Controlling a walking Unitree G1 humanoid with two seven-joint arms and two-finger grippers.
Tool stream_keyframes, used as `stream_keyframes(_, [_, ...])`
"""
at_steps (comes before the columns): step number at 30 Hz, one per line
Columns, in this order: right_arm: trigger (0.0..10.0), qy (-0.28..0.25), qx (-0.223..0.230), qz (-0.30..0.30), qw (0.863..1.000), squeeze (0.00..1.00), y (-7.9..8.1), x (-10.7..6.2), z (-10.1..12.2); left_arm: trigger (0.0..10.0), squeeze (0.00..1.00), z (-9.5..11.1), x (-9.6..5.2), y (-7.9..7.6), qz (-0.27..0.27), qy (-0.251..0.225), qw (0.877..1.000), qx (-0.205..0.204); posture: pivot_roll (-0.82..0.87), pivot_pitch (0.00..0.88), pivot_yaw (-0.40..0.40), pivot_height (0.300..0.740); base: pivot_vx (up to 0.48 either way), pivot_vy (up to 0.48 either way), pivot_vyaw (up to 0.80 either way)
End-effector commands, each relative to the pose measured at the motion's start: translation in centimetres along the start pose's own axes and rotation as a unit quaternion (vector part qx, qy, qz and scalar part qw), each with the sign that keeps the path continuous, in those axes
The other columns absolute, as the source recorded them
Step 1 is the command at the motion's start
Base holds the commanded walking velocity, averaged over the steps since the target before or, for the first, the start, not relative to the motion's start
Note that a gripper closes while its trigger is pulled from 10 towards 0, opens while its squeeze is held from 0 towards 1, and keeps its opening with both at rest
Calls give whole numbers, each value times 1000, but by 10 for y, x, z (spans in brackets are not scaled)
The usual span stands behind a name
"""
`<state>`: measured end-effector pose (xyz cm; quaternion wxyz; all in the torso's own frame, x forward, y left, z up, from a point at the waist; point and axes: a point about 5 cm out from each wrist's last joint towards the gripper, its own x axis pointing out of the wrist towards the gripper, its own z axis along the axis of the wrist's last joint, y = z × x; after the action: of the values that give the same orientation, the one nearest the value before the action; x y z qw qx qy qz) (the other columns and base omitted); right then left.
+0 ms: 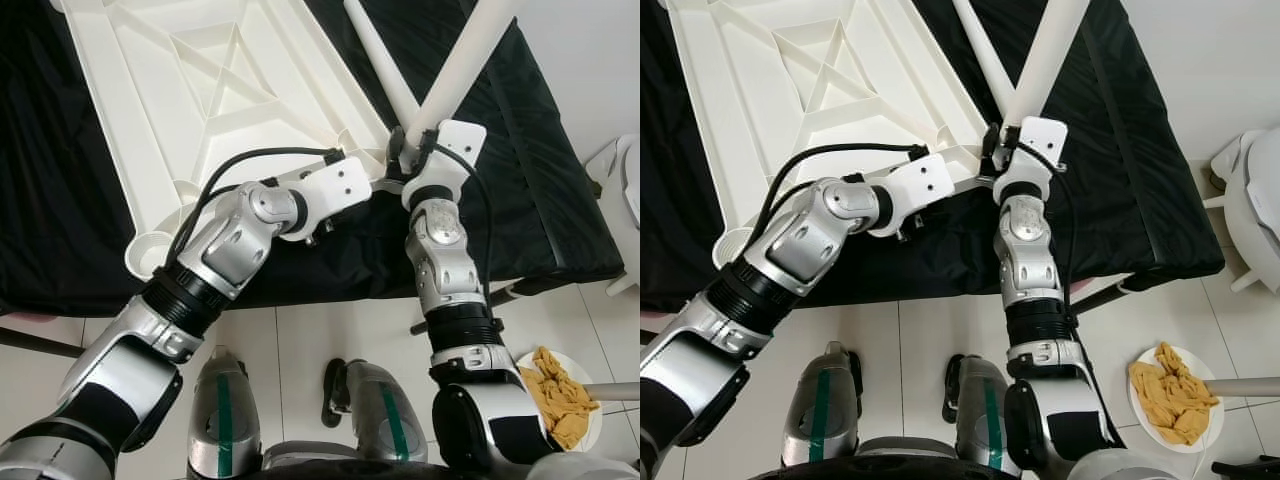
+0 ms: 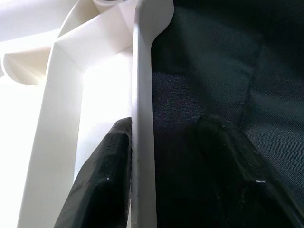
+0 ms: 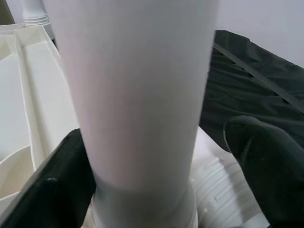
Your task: Building children table
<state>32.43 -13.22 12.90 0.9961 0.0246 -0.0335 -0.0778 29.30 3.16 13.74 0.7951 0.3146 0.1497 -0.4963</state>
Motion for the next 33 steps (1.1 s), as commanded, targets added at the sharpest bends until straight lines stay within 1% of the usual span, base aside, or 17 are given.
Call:
stream_keyframes(1, [10000, 18, -9, -24, 1000, 1000, -13, -2, -10, 10000, 0, -1, 2, -8, -19, 3, 1000, 2, 16, 20, -80, 740, 0, 0, 0])
stream_keyframes(3, [10000, 15, -16, -26, 999, 1000, -15, -2, -9, 10000, 0, -1, 2, -8, -19, 3, 1000, 2, 15, 21, -80, 740, 0, 0, 0])
stream_keyframes(4, [10000, 13, -18, -28, 999, 0, -16, -3, -10, 10000, 0, -1, 2, -7, -18, 3, 1000, 2, 15, 22, -79, 740, 0, 0, 0])
stream_keyframes(8, [10000, 14, -20, -29, 999, 0, -20, -6, -11, 10000, 0, 1, 2, -4, -5, -6, 1000, -1, 14, 26, -79, 740, 0, 0, 0])
stream_keyframes(10, [10000, 12, -20, -30, 999, 0, -27, -11, -14, 10000, 0, 5, 3, 3, 23, -20, 1000, -6, 14, 28, -79, 740, 0, 0, 0])
stream_keyframes(14, [10000, 12, -18, -31, 999, 0, -29, -12, -15, 10000, 0, 6, 3, 4, 28, -22, 999, -5, 14, 30, -79, 740, 0, 0, 0])
stream_keyframes(15, [10000, 1, -20, -30, 999, 0, -36, -16, -15, 10000, 0, 10, 1, 12, 56, -38, 998, -11, 13, 35, -79, 740, 0, 0, 0])
stream_keyframes(16, [10000, -3, -21, -30, 999, 0, -40, -17, -14, 10000, 0, 11, 0, 16, 77, -46, 996, -4, 13, 38, -79, 740, 0, 0, 0])
stream_keyframes(17, [10000, -3, -21, -30, 999, 0, -40, -17, -14, 10000, 0, 11, 0, 16, 77, -46, 996, -4, 13, 38, -79, 740, 0, 0, 0])
stream_keyframes(19, [10000, -8, -21, -30, 999, 0, -45, -19, -14, 10000, 0, 13, -1, 19, 97, -53, 994, 7, 13, 38, -79, 740, 0, 0, 0])
stream_keyframes(21, [10000, -8, -21, -31, 999, 0, -45, -19, -14, 10000, 0, 13, -1, 20, 100, -54, 994, 8, 13, 38, -79, 740, 0, 0, 0])
stream_keyframes(23, [10000, -21, -14, -20, 999, 0, -47, -20, -11, 10000, 0, 16, -3, 21, 107, -71, 992, 1, 10, 43, -75, 740, 0, 0, 0])
stream_keyframes(26, [10000, -29, -10, -13, 999, 0, -47, -21, -9, 10000, 0, 17, -4, 22, 111, -79, 991, -2, 9, 43, -74, 740, 0, 0, 0])
stream_keyframes(27, [10000, -39, -6, -4, 999, 0, -46, -20, -6, 10000, 1000, 19, -6, 23, 107, -92, 990, -21, 8, 45, -73, 740, 0, 0, 0])
stream_keyframes(28, [10000, -45, -3, 2, 999, 0, -45, -20, -3, 10000, 1000, 19, -7, 24, 101, -101, 989, -35, 8, 45, -73, 740, 0, 0, 0])
stream_keyframes(31, [10000, -53, 3, 12, 999, 0, -42, -19, 0, 10000, 1000, 19, -9, 26, 102, -108, 988, -42, 10, 48, -73, 740, 0, 0, 0])
stream_keyframes(33, [10000, -55, 5, 16, 998, 0, -41, -19, 1, 10000, 1000, 20, -10, 27, 106, -112, 987, -37, 11, 50, -74, 740, 0, 0, 0])
